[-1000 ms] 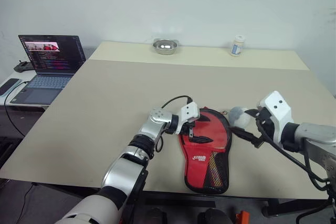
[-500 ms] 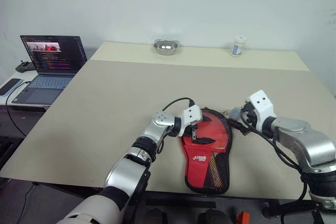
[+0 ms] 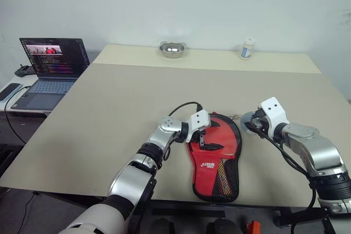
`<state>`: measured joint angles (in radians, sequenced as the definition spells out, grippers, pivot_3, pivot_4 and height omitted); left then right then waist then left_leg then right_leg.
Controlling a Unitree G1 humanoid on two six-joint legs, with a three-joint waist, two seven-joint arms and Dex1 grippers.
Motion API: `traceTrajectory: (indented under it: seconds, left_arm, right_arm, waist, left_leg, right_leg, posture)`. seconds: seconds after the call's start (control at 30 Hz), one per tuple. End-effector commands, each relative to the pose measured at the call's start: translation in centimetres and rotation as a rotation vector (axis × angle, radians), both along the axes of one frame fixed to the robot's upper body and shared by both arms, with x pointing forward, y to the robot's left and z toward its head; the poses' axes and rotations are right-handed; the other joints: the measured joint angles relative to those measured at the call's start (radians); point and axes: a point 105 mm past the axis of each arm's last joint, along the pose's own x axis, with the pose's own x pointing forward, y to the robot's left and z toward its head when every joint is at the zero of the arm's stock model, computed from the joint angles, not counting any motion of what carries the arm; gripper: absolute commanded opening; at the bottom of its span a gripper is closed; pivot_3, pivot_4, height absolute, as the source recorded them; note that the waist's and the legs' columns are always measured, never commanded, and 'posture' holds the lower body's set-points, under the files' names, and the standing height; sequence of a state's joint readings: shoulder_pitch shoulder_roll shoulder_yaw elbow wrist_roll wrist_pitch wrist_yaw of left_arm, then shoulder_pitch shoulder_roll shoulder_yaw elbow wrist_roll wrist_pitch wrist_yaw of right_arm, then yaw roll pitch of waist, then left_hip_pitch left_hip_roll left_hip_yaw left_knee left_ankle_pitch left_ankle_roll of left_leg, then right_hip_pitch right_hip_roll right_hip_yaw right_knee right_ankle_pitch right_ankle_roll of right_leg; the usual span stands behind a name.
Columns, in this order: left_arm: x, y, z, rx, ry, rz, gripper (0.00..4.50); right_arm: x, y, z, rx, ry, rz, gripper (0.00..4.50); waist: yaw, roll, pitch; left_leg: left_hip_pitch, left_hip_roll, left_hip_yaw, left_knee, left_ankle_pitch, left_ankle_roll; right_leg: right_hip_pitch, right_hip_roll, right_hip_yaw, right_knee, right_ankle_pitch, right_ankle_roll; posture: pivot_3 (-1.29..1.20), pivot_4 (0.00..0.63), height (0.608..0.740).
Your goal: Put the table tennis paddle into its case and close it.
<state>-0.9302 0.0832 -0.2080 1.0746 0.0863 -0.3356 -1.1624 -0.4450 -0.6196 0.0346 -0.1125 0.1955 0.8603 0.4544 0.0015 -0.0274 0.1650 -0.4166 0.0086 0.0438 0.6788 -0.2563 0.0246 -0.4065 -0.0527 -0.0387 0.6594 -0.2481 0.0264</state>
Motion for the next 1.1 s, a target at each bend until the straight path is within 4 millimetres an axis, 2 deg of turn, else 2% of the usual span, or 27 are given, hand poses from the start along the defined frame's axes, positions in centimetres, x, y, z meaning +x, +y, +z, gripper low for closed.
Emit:
traceTrajectory:
  seconds: [0.03, 0.1, 0.23, 0.33, 0.5, 0.6, 0.73, 0.87, 1.0, 1.1]
  left_arm:
    - [-1.6, 1.2, -4.0, 0.11, 0.107, -0.029, 4.5]
    - [-1.9, 1.6, -4.9, 0.138, 0.133, -0.024, 4.5]
    - [-2.3, 1.9, -5.9, 0.173, 0.159, -0.033, 4.5]
    - [-2.7, 1.8, -6.2, 0.177, 0.174, -0.042, 4.5]
    - [-3.1, 1.6, -6.8, 0.177, 0.21, -0.043, 4.5]
    - [-3.2, 1.4, -6.9, 0.174, 0.221, -0.037, 4.5]
    - [-3.4, 1.0, -7.3, 0.179, 0.231, -0.036, 4.5]
    - [-3.3, 0.3, -7.3, 0.174, 0.231, -0.02, 4.5]
    - [-3.4, -0.2, -7.3, 0.173, 0.227, -0.02, 4.5]
    - [-3.5, -0.5, -7.2, 0.176, 0.223, -0.03, 4.5]
  right_arm:
    - [-0.4, 0.1, 2.0, -0.026, -0.051, 0.037, 1.17]
    - [-0.9, 0.0, 2.6, -0.048, -0.043, 0.063, 0.78]
    - [-2.0, -0.5, 3.3, -0.085, -0.007, 0.103, 0.37]
    - [-3.7, -1.5, 3.2, -0.131, 0.052, 0.138, 0.33]
    - [-7.0, -3.5, 1.5, -0.191, 0.189, 0.162, 0.33]
    - [-8.8, -3.9, 0.4, -0.212, 0.26, 0.191, 0.33]
    - [-12.8, -2.5, -1.0, -0.201, 0.387, 0.317, 0.31]
    - [-18.3, 0.6, -2.1, -0.17, 0.524, 0.512, 0.3]
    - [-21.4, 2.8, -2.4, -0.135, 0.578, 0.613, 0.3]
    - [-23.3, 3.5, -2.8, -0.114, 0.633, 0.665, 0.29]
  waist:
    - [0.0, 0.0, 0.0]
    - [0.0, 0.001, -0.001]
    - [0.001, 0.001, -0.004]
    - [0.003, 0.002, -0.006]
    - [0.011, 0.003, -0.01]
    - [0.016, 0.003, -0.012]
    - [0.023, 0.005, -0.018]
    - [0.026, 0.006, -0.023]
    - [0.026, 0.003, -0.027]
    - [0.027, 0.002, -0.028]
  left_leg:
    - [0.0, 0.0, 0.0, 0.0, 0.0, 0.0]
    - [0.0, 0.0, 0.0, 0.0, 0.0, 0.0]
    - [0.0, 0.0, 0.0, 0.0, 0.0, 0.0]
    - [0.001, 0.001, -0.001, 0.0, 0.0, 0.0]
    - [0.001, 0.0, -0.001, -0.001, 0.0, 0.0]
    - [0.001, 0.0, -0.002, -0.001, 0.0, 0.0]
    - [0.001, 0.0, -0.002, -0.001, 0.0, 0.0]
    - [0.001, 0.0, -0.006, -0.002, -0.001, 0.0]
    - [0.006, 0.0, -0.011, -0.002, -0.002, 0.001]
    - [0.008, -0.001, -0.011, -0.001, -0.002, 0.001]
  right_leg:
    - [0.0, 0.0, 0.0, 0.0, 0.0, 0.0]
    - [0.0, 0.0, 0.0, 0.0, 0.0, 0.0]
    - [0.0, 0.0, 0.0, -0.001, 0.0, 0.0]
    - [0.001, 0.0, -0.001, -0.001, 0.0, 0.0]
    - [0.002, 0.0, -0.001, -0.003, 0.0, 0.0]
    - [0.002, 0.0, -0.002, -0.003, -0.002, 0.003]
    - [0.002, 0.0, -0.002, -0.003, -0.003, 0.005]
    - [0.007, 0.0, -0.006, -0.008, -0.004, 0.005]
    - [0.018, -0.001, -0.012, -0.016, -0.005, 0.007]
    - [0.021, -0.003, -0.012, -0.018, -0.005, 0.008]
  posture:
    - [0.0, 0.15, 0.74]
    - [0.0, 0.15, 0.74]
    - [0.0, 0.15, 0.74]
    - [0.0, 0.15, 0.74]
    - [0.0, 0.15, 0.74]
    - [0.0, 0.15, 0.74]
    - [0.0, 0.15, 0.74]
    - [0.0, 0.15, 0.74]
    - [0.0, 0.15, 0.74]
    - [0.0, 0.15, 0.74]
